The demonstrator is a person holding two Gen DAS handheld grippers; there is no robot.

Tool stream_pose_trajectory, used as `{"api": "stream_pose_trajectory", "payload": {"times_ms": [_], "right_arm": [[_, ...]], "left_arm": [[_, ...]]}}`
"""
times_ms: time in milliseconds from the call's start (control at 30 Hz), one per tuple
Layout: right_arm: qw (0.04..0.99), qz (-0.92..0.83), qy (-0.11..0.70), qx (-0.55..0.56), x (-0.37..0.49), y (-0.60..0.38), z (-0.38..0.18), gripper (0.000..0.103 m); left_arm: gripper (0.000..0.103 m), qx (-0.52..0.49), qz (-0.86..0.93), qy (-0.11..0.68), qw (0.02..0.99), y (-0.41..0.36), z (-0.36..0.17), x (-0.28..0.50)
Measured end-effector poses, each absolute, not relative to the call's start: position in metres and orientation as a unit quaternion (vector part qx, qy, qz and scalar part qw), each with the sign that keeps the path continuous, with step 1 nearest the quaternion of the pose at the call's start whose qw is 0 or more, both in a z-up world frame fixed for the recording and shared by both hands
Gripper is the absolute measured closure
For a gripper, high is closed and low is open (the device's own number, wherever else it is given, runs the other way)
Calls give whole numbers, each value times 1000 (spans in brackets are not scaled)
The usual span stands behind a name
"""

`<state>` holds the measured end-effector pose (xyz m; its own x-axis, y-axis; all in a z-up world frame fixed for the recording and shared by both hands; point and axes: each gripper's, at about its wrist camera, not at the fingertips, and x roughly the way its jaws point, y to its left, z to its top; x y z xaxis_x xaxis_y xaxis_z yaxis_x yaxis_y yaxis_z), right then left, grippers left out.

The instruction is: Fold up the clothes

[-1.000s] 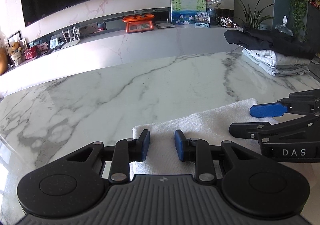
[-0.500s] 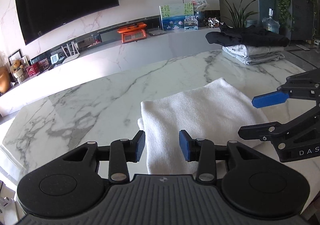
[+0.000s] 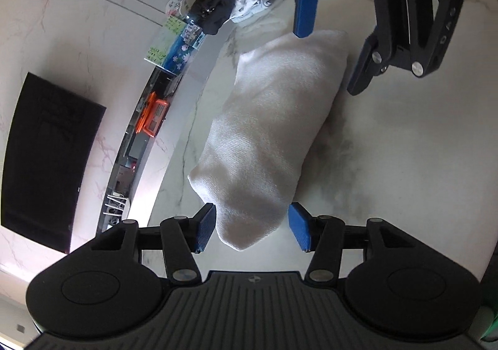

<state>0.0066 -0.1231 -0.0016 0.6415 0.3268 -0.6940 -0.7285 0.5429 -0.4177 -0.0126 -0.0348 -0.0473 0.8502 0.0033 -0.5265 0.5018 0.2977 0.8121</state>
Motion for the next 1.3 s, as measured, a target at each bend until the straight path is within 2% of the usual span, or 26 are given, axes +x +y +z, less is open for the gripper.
{"api": "stream_pose_trajectory", "payload": {"times_ms": [100,200,267,533,633,800,967,1067,1300], "right_arm": [[802,330,269,-419,8,-120,-5,39],[769,342,253,-477,8,-117,-10,38],[745,349,241,-514,7,-114,-14,38],[710,350,205,-575,8,-107,-25,37],[714,352,217,-565,14,-108,-25,43],[720,356,244,-544,24,-110,-25,64],[741,366,277,-490,36,-114,-13,74],[762,379,317,-419,56,-124,8,76],[763,402,331,-383,64,-131,36,78]], "left_arm": [[51,633,-170,196,729,-35,-63,-14],[48,722,-184,135,653,-32,-88,-23],[50,756,-186,115,618,-28,-103,-24],[46,790,-190,84,577,-24,-125,-2],[47,787,-193,87,579,-26,-127,9],[46,780,-195,95,588,-33,-124,20],[44,746,-208,98,625,-43,-109,23],[39,729,-219,87,642,-53,-93,18],[39,749,-198,83,627,-74,-96,38]]}}
